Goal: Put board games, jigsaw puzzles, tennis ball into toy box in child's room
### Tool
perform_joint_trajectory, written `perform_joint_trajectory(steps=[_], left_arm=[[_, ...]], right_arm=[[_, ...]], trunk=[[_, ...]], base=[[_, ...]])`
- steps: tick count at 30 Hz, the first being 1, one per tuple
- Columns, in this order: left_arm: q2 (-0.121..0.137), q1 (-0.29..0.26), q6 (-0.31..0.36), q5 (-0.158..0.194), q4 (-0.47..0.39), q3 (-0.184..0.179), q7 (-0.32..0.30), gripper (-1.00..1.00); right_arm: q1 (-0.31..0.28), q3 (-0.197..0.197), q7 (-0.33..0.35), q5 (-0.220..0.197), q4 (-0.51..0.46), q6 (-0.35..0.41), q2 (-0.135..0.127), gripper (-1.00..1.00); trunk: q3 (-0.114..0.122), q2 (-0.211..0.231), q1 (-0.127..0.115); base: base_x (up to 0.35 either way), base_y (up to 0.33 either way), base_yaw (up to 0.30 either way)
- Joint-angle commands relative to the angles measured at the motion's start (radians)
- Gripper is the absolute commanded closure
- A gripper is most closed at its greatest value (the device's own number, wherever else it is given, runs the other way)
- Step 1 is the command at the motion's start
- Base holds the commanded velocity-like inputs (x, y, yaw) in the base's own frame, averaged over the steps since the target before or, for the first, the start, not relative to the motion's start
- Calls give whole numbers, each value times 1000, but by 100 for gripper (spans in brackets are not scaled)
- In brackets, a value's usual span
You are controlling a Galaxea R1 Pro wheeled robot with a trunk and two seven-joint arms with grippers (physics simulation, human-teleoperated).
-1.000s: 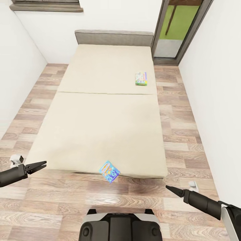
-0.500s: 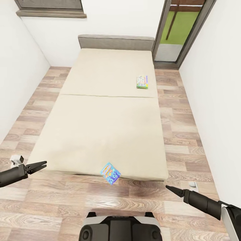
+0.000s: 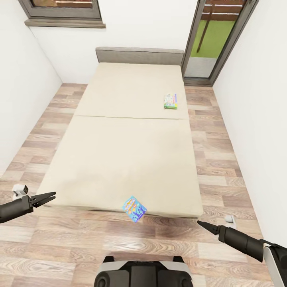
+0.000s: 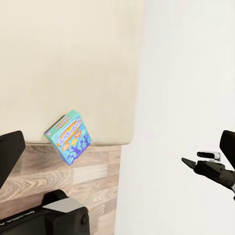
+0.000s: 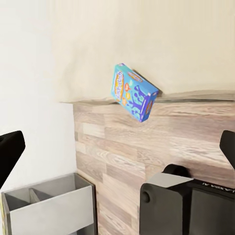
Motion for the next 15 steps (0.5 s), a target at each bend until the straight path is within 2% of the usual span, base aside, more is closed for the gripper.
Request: perform_joint_trajectory(steps=[1, 15], left_arm=[[0, 0, 11, -1, 0, 0, -4, -100], [0, 0, 11, 0, 0, 0, -4, -100]], right_arm=[[0, -1, 1, -3, 0, 6, 0, -100], [0, 0, 1, -2, 0, 6, 1, -100]], trunk=[[1, -1, 1], [24, -1, 1]], base=[[0, 91, 0], [-15, 22, 0]])
